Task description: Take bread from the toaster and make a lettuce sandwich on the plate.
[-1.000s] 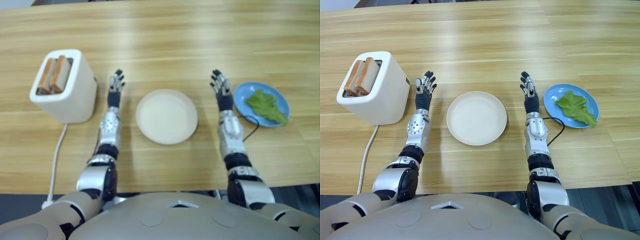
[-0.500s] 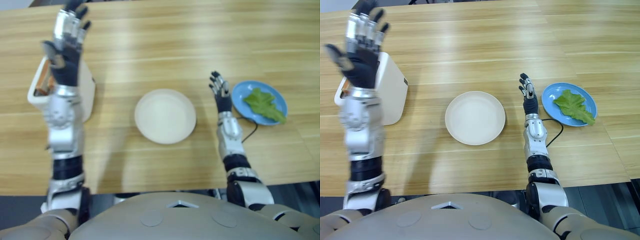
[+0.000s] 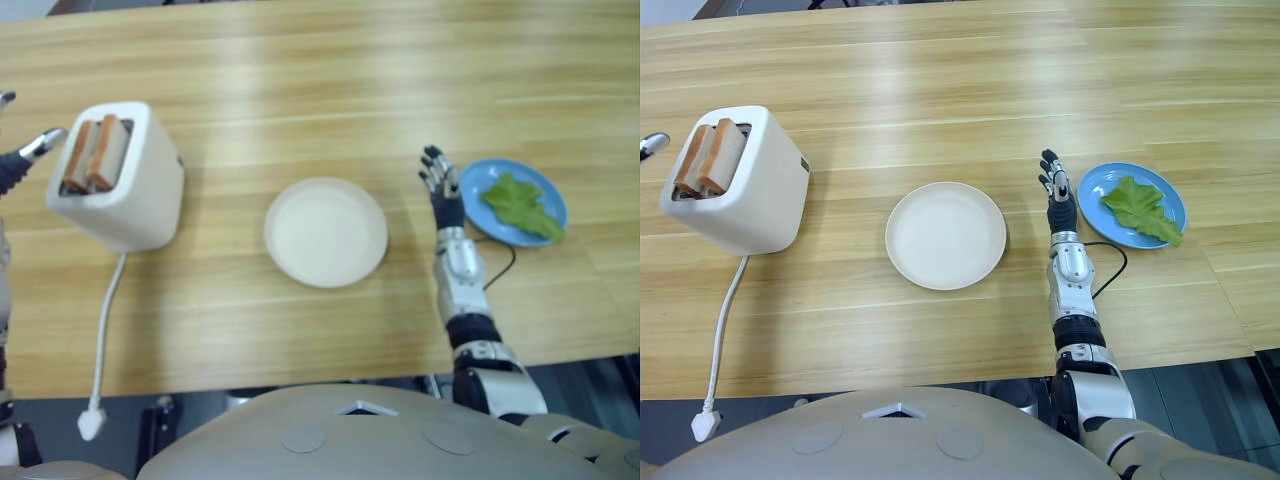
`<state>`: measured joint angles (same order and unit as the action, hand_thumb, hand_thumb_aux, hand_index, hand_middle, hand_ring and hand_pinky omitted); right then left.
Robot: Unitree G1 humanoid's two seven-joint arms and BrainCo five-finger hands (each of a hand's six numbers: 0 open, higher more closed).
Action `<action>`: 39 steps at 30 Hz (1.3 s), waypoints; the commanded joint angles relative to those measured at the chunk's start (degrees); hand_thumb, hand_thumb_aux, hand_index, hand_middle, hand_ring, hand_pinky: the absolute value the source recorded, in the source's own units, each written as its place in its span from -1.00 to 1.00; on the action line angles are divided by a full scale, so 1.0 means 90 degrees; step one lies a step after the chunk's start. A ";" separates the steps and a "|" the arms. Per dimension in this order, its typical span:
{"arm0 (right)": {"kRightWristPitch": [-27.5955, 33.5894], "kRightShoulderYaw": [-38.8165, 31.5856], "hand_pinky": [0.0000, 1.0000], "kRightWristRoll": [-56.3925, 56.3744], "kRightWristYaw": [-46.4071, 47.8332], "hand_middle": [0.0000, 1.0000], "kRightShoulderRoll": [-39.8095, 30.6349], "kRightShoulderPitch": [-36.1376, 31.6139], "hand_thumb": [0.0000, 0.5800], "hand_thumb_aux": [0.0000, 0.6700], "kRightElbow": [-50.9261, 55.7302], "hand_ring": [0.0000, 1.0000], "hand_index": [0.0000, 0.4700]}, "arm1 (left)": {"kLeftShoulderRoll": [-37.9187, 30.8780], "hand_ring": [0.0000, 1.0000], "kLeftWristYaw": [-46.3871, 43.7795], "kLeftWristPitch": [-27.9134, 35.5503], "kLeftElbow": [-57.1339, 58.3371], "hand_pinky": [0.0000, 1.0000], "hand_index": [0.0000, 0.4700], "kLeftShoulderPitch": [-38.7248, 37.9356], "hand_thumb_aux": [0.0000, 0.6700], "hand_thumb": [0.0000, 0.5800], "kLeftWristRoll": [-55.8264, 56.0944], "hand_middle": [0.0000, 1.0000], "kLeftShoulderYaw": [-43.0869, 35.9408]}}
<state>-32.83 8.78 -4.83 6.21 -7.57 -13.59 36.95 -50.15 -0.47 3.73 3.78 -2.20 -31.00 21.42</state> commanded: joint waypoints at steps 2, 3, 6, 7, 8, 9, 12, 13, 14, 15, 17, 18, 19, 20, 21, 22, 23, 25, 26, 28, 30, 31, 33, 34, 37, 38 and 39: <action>0.0137 -0.0005 -1.00 0.0006 0.0001 -1.00 -0.0016 0.0104 -1.00 -1.00 -0.0164 -1.00 -1.00 | -0.0162 -1.00 0.0155 0.0275 0.0647 -1.00 -1.00 0.0140 -1.00 -1.00 -0.0427 -1.00 -0.0419; 0.0151 -0.0010 -1.00 0.0009 0.0003 -1.00 -0.0014 0.0119 -1.00 -1.00 -0.0191 -1.00 -1.00 | -0.0195 -1.00 0.0200 0.0316 0.0744 -1.00 -1.00 0.0152 -1.00 -1.00 -0.0479 -1.00 -0.0443; 0.0186 -0.0007 -1.00 0.0008 0.0007 -1.00 -0.0020 0.0165 -1.00 -1.00 -0.0259 -1.00 -1.00 | -0.0295 -1.00 0.0306 0.0430 0.1014 -1.00 -1.00 0.0198 -1.00 -1.00 -0.0570 -1.00 -0.0536; 0.0195 -0.0005 -1.00 0.0006 0.0007 -1.00 -0.0022 0.0173 -1.00 -1.00 -0.0271 -1.00 -1.00 | -0.0308 -1.00 0.0324 0.0446 0.1076 -1.00 -1.00 0.0216 -1.00 -1.00 -0.0584 -1.00 -0.0568; 0.0203 -0.0004 -1.00 0.0006 0.0006 -1.00 -0.0022 0.0178 -1.00 -1.00 -0.0279 -1.00 -1.00 | -0.0300 -1.00 0.0336 0.0447 0.1128 -1.00 -1.00 0.0242 -1.00 -1.00 -0.0600 -1.00 -0.0624; 0.0211 -0.0004 -1.00 0.0007 0.0004 -1.00 -0.0022 0.0181 -1.00 -1.00 -0.0285 -1.00 -1.00 | -0.0286 -1.00 0.0341 0.0449 0.1160 -1.00 -1.00 0.0268 -1.00 -1.00 -0.0616 -1.00 -0.0695; 0.0227 -0.0001 -1.00 0.0005 0.0000 -1.00 -0.0022 0.0208 -1.00 -1.00 -0.0325 -1.00 -1.00 | -0.0246 -1.00 0.0382 0.0506 0.1209 -1.00 -1.00 0.0359 -1.00 -1.00 -0.0707 -1.00 -0.0936; 0.0233 -0.0002 -1.00 0.0003 0.0002 -1.00 -0.0022 0.0216 -1.00 -1.00 -0.0341 -1.00 -1.00 | -0.0244 -1.00 0.0406 0.0529 0.1220 -1.00 -1.00 0.0384 -1.00 -1.00 -0.0742 -1.00 -0.1012; 0.0238 -0.0004 -1.00 0.0003 0.0003 -1.00 -0.0021 0.0220 -1.00 -1.00 -0.0354 -1.00 -1.00 | -0.0243 -1.00 0.0416 0.0537 0.1231 -1.00 -1.00 0.0409 -1.00 -1.00 -0.0760 -1.00 -0.1089; 0.0242 -0.0005 -1.00 0.0001 0.0005 -1.00 -0.0022 0.0226 -1.00 -1.00 -0.0367 -1.00 -1.00 | -0.0236 -1.00 0.0419 0.0550 0.1233 -1.00 -1.00 0.0433 -1.00 -1.00 -0.0785 -1.00 -0.1173; 0.0253 -0.0004 -1.00 0.0001 0.0004 -1.00 -0.0024 0.0238 -1.00 -1.00 -0.0393 -1.00 -1.00 | -0.0213 -1.00 0.0420 0.0545 0.1209 -1.00 -1.00 0.0477 -1.00 -1.00 -0.0831 -1.00 -0.1307; 0.0259 -0.0001 -1.00 -0.0002 0.0006 -1.00 -0.0029 0.0242 -1.00 -1.00 -0.0400 -1.00 -1.00 | -0.0205 -1.00 0.0424 0.0547 0.1170 -1.00 -1.00 0.0479 -1.00 -1.00 -0.0861 -1.00 -0.1353; 0.0266 0.0004 -1.00 -0.0005 0.0008 -1.00 -0.0036 0.0244 -1.00 -1.00 -0.0398 -1.00 -1.00 | -0.0188 -1.00 0.0426 0.0537 0.1123 -1.00 -1.00 0.0485 -1.00 -1.00 -0.0868 -1.00 -0.1389; 0.0272 0.0008 -1.00 -0.0007 0.0010 -1.00 -0.0040 0.0249 -1.00 -1.00 -0.0402 -1.00 -1.00 | -0.0176 -1.00 0.0429 0.0530 0.1070 -1.00 -1.00 0.0483 -1.00 -1.00 -0.0872 -1.00 -0.1419; 0.0278 0.0011 -1.00 -0.0007 0.0010 -1.00 -0.0041 0.0254 -1.00 -1.00 -0.0401 -1.00 -1.00 | -0.0166 -1.00 0.0429 0.0518 0.1024 -1.00 -1.00 0.0483 -1.00 -1.00 -0.0868 -1.00 -0.1444; 0.0282 0.0014 -1.00 -0.0005 0.0008 -1.00 -0.0042 0.0257 -1.00 -1.00 -0.0391 -1.00 -1.00 | -0.0148 -1.00 0.0430 0.0497 0.0979 -1.00 -1.00 0.0485 -1.00 -1.00 -0.0843 -1.00 -0.1457; 0.0285 0.0015 -1.00 -0.0003 0.0006 -1.00 -0.0041 0.0260 -1.00 -1.00 -0.0383 -1.00 -1.00 | -0.0146 -1.00 0.0442 0.0494 0.0944 -1.00 -1.00 0.0481 -1.00 -1.00 -0.0845 -1.00 -0.1472; 0.0293 0.0014 -1.00 0.0001 0.0003 -1.00 -0.0037 0.0260 -1.00 -1.00 -0.0368 -1.00 -1.00 | -0.0160 -1.00 0.0469 0.0495 0.0898 -1.00 -1.00 0.0478 -1.00 -1.00 -0.0871 -1.00 -0.1506; 0.0297 0.0013 -1.00 0.0001 0.0004 -1.00 -0.0036 0.0260 -1.00 -1.00 -0.0366 -1.00 -1.00 | -0.0169 -1.00 0.0484 0.0489 0.0877 -1.00 -1.00 0.0481 -1.00 -1.00 -0.0886 -1.00 -0.1530; 0.0308 0.0007 -1.00 0.0010 -0.0008 -1.00 -0.0025 0.0268 -1.00 -1.00 -0.0386 -1.00 -1.00 | -0.0195 -1.00 0.0519 0.0474 0.0840 -1.00 -1.00 0.0500 -1.00 -1.00 -0.0916 -1.00 -0.1586; 0.0312 0.0005 -1.00 0.0012 -0.0013 -1.00 -0.0020 0.0272 -1.00 -1.00 -0.0399 -1.00 -1.00 | -0.0192 -1.00 0.0528 0.0485 0.0806 -1.00 -1.00 0.0517 -1.00 -1.00 -0.0939 -1.00 -0.1641; 0.0311 0.0004 -1.00 0.0014 -0.0018 -1.00 -0.0017 0.0271 -1.00 -1.00 -0.0399 -1.00 -1.00 | -0.0174 -1.00 0.0529 0.0484 0.0826 -1.00 -1.00 0.0538 -1.00 -1.00 -0.0955 -1.00 -0.1694; 0.0309 0.0006 -1.00 0.0014 -0.0025 -1.00 -0.0015 0.0271 -1.00 -1.00 -0.0402 -1.00 -1.00 | -0.0134 -1.00 0.0537 0.0479 0.0910 -1.00 -1.00 0.0577 -1.00 -1.00 -0.0996 -1.00 -0.1806; 0.0309 0.0009 -1.00 0.0012 -0.0027 -1.00 -0.0017 0.0272 -1.00 -1.00 -0.0405 -1.00 -1.00 | -0.0115 -1.00 0.0544 0.0474 0.0957 -1.00 -1.00 0.0593 -1.00 -1.00 -0.1012 -1.00 -0.1850; 0.0310 0.0021 -1.00 0.0004 -0.0028 -1.00 -0.0029 0.0277 -1.00 -1.00 -0.0407 -1.00 -1.00 | -0.0079 -1.00 0.0543 0.0460 0.1063 -1.00 -1.00 0.0623 -1.00 -1.00 -0.0987 -1.00 -0.1905; 0.0310 0.0024 -1.00 0.0003 -0.0029 -1.00 -0.0032 0.0278 -1.00 -1.00 -0.0406 -1.00 -1.00 | -0.0067 -1.00 0.0544 0.0461 0.1077 -1.00 -1.00 0.0628 -1.00 -1.00 -0.0965 -1.00 -0.1895; 0.0310 0.0026 -1.00 0.0004 -0.0030 -1.00 -0.0034 0.0280 -1.00 -1.00 -0.0404 -1.00 -1.00 | -0.0048 -1.00 0.0560 0.0450 0.1088 -1.00 -0.50 0.0630 -0.49 -0.11 -0.0929 -1.00 -0.1870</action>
<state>-30.77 8.86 -4.83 6.07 -7.71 -11.57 33.57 -51.31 4.97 8.33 12.83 3.53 -39.81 5.89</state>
